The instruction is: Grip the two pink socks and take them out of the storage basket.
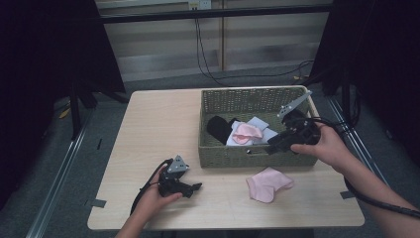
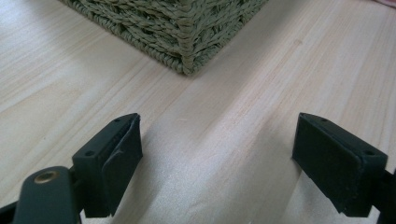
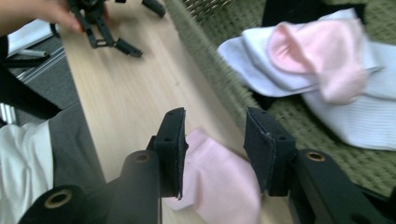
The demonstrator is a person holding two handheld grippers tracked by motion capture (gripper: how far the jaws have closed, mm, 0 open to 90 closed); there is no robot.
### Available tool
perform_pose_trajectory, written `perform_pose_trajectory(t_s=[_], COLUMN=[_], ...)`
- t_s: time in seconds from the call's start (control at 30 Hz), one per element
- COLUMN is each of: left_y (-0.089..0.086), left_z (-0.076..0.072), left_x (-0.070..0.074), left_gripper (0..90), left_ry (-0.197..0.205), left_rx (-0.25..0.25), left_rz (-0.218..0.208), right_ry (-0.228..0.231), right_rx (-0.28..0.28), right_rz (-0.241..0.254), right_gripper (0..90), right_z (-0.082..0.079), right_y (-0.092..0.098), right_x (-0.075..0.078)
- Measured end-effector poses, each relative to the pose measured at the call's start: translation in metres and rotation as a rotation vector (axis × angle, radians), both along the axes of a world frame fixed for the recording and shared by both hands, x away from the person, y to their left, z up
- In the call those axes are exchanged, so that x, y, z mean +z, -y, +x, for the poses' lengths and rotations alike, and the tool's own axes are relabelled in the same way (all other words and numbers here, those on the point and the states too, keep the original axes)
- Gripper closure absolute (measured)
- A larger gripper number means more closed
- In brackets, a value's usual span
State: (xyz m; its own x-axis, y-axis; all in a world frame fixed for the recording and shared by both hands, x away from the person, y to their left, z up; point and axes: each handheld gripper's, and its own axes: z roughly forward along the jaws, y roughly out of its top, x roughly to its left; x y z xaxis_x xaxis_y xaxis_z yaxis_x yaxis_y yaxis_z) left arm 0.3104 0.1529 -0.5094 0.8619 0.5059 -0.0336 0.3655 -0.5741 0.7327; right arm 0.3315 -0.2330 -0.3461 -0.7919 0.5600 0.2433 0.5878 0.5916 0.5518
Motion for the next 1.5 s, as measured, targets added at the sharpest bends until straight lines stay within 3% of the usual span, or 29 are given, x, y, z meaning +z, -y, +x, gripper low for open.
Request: perform_pose_trajectory(t_s=[0.43,1.2,1.5], left_y=[0.000,0.000,0.000], left_z=[0.000,0.000,0.000], left_x=[0.000,0.000,0.000], left_gripper=[15.3,15.3,15.3], left_ry=[0.002,0.002,0.003], left_rx=[-0.002,-0.002,-0.002], left_rz=[0.002,0.002,0.000], right_ry=[0.055,0.015,-0.020], right_rx=[-0.112,-0.199,-0.181], right_rz=[-0.039,-0.101,-0.134], right_gripper=[54.2,49.7,51.2], right_z=[0.040,0.101,0.116], right_y=[-0.001,-0.014,-0.028], right_x=[-0.004,-0.053,-0.072])
